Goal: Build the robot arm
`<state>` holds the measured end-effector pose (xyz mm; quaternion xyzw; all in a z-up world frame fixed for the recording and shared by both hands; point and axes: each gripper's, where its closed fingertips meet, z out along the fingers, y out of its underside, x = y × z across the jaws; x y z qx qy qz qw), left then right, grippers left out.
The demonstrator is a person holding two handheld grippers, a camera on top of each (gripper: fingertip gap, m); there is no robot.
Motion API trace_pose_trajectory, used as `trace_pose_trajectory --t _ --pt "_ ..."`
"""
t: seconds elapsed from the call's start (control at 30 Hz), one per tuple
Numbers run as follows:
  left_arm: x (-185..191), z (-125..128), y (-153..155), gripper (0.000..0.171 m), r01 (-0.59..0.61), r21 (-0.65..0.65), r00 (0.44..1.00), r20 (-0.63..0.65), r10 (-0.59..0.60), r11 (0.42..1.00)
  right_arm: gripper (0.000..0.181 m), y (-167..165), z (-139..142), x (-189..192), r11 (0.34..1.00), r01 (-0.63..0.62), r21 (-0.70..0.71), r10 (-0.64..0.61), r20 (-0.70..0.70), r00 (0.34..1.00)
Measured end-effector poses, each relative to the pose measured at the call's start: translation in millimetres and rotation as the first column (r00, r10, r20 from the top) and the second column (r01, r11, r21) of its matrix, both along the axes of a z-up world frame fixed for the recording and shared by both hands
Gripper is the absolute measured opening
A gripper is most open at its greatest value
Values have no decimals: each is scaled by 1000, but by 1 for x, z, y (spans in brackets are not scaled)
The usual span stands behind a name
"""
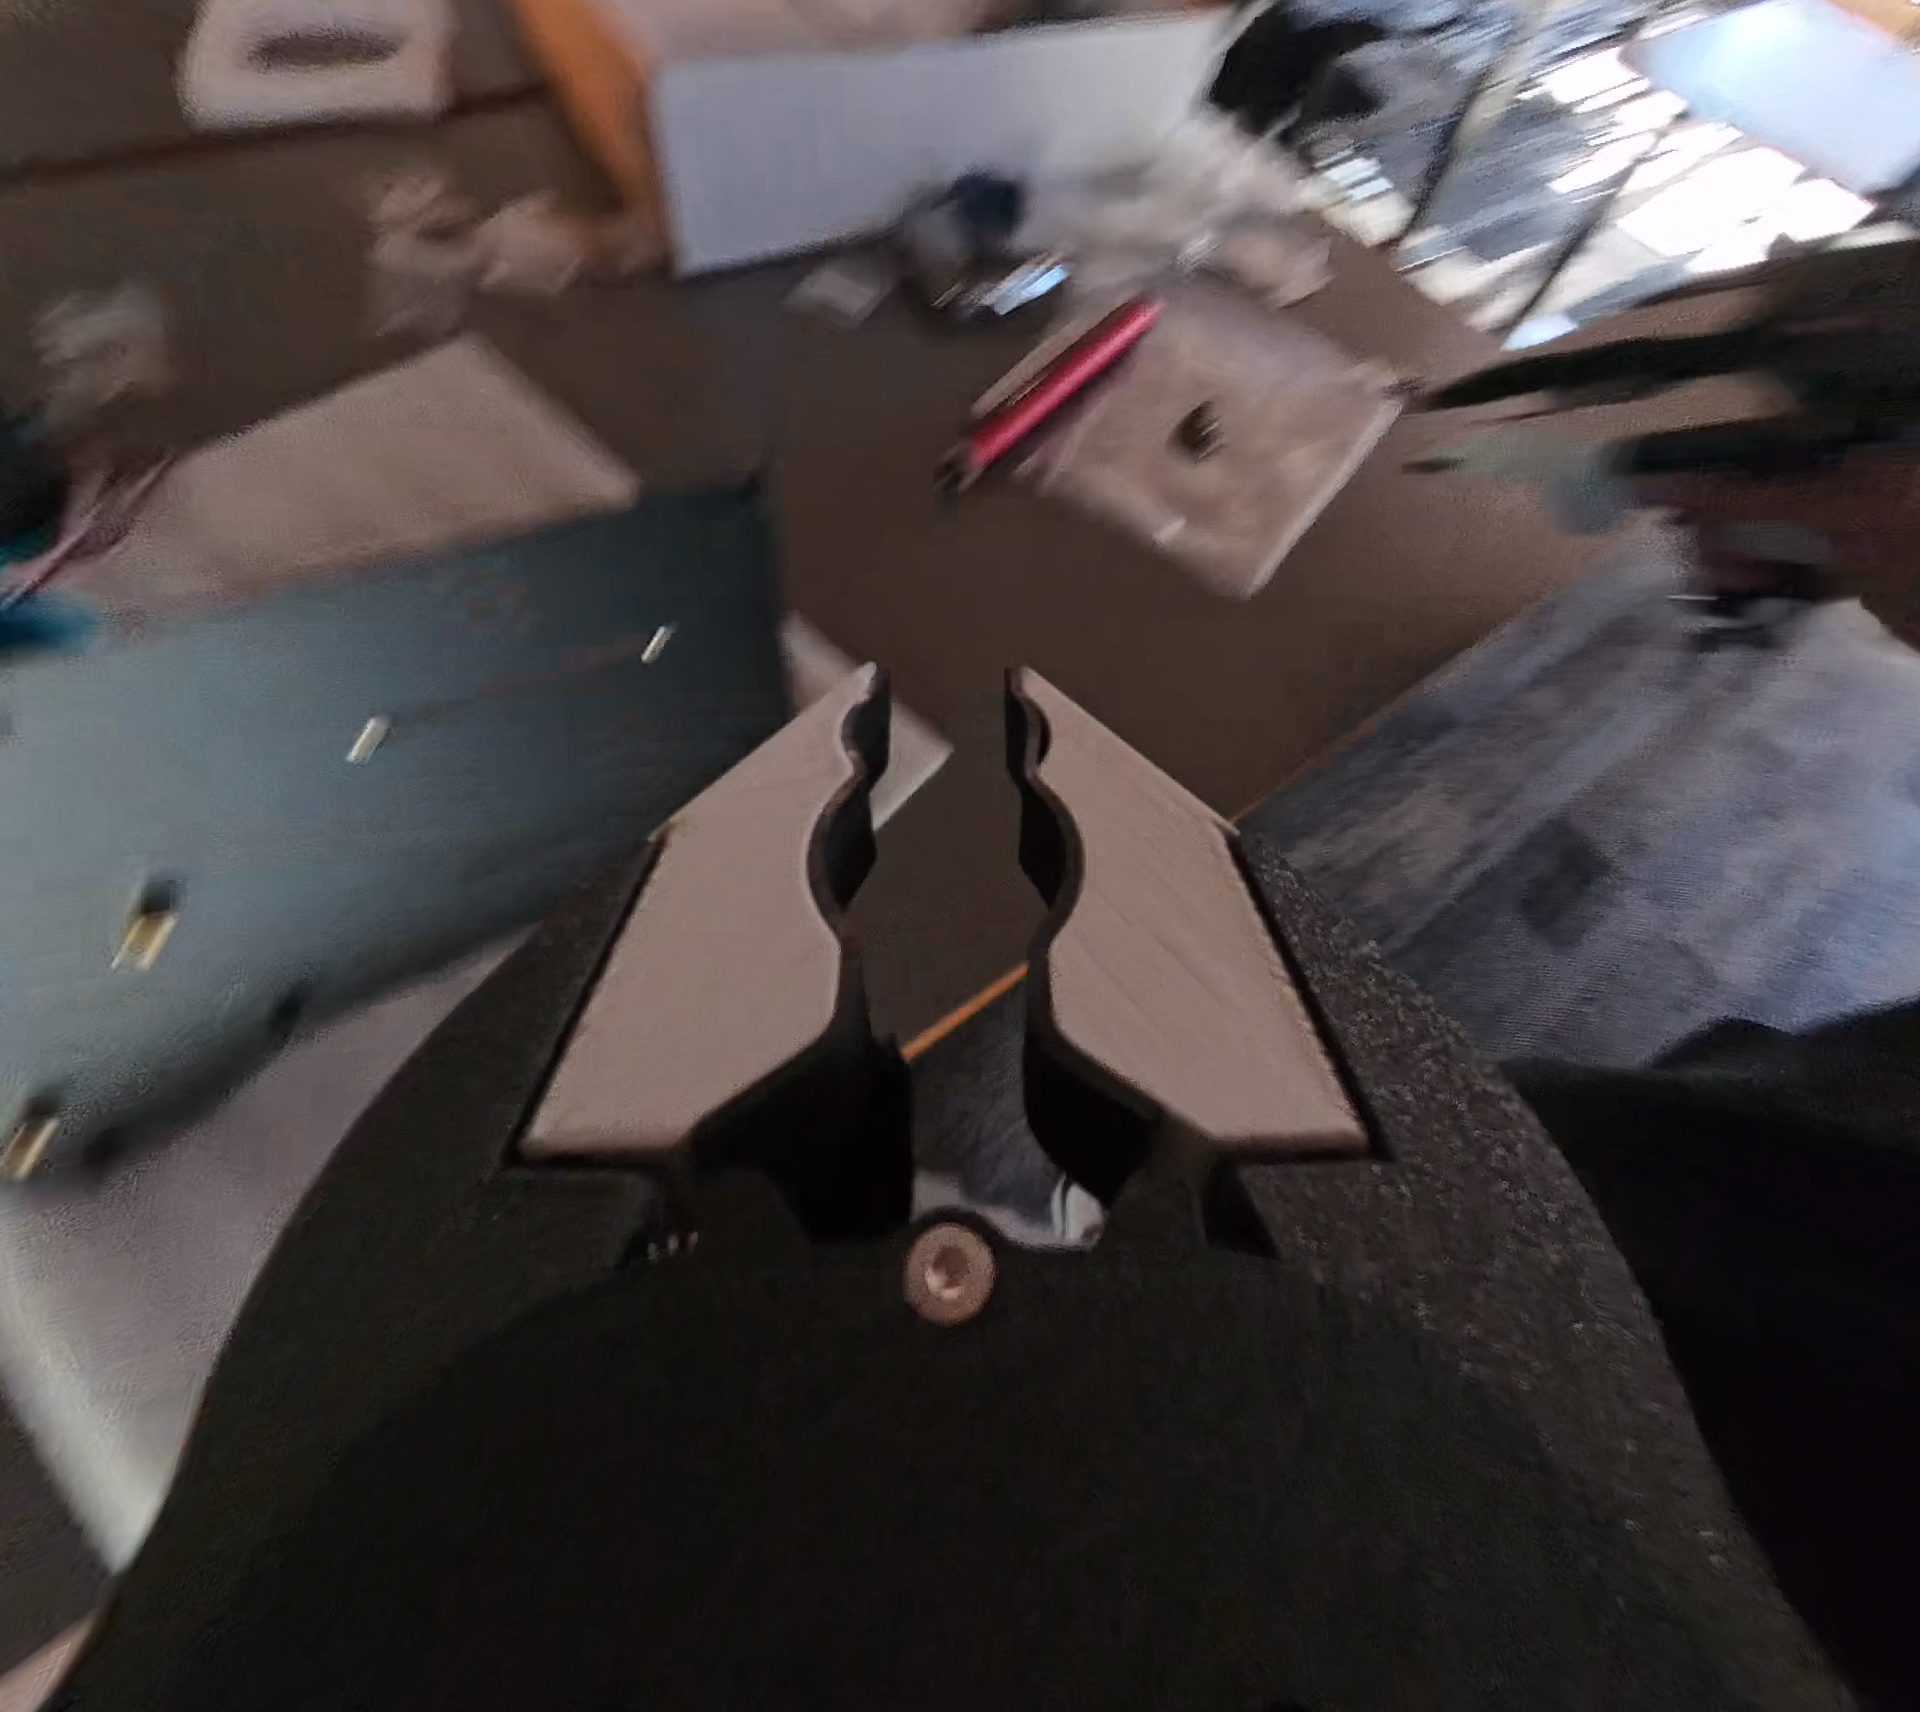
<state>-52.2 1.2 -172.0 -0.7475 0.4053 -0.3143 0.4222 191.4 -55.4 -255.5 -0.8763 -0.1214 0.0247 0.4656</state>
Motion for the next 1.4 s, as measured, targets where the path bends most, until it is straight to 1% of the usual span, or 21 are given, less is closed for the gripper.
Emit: trace_pose_trajectory --t 0.03,0.07,0.13,0.17,0.23,0.27,0.37,0.43,0.53,0.63,0.7,0.83,0.93,1.03,1.17,1.27,1.3,1.33,1.4 --pt "15 14 0 21 74 15 996 41 -75 997 29 16 -1 2 999 -39 -21 39 5 999" --pt "26 26 3 21 138 46 988 61 -141 989 25 30 -2 2 996 -73 -50 73 3 997" --pt "40 44 13 20 240 129 968 49 -248 962 23 48 -19 13 983 -98 -158 99 -3 995" --pt "43 50 22 20 269 166 960 32 -278 949 22 50 -26 9 967 -138 -212 130 -53 990" --pt "46 58 41 20 304 203 950 9 -312 931 21 52 -36 3 949 -172 -265 138 -143 980" --pt "46 60 50 20 317 199 946 7 -325 927 21 52 -39 1 948 -173 -266 135 -156 978" --pt "43 62 67 20 351 142 933 34 -359 925 14 55 -47 9 962 -133 -237 117 -80 990" --pt "42 63 74 20 366 115 924 68 -375 923 13 56 -50 11 965 -117 -236 110 -40 993" --pt "40 59 82 20 377 88 921 70 -384 922 11 60 -54 15 969 -95 -228 93 -17 995" --pt "41 54 88 20 378 91 922 49 -383 921 12 62 -64 18 958 -102 -268 106 1 994" --pt "43 50 89 20 380 86 923 36 -384 921 7 63 -65 16 950 -135 -282 135 -19 991" --pt "46 45 90 20 353 94 935 8 -355 931 7 60 -65 17 944 -161 -288 165 -11 986" --pt "52 44 84 20 338 99 940 8 -341 936 4 59 -64 17 946 -196 -258 211 31 977" --pt "61 41 75 20 332 90 943 -7 -333 939 4 56 -62 22 948 -204 -243 228 75 971" --pt "72 38 61 20 314 101 949 -32 -312 944 4 46 -61 32 942 -223 -251 246 62 967" --pt "79 32 48 20 299 105 954 -54 -295 948 4 42 -58 27 933 -295 -206 303 8 953" --pt "81 28 44 20 292 99 956 -61 -287 951 5 41 -61 24 924 -318 -214 325 -7 946" --pt "83 23 40 20 285 87 958 -68 -280 955 6 40 -64 23 916 -328 -230 336 -3 942" --pt "87 16 30 21 276 65 959 -82 -270 959 11 41 -59 24 916 -342 -211 354 19 935"
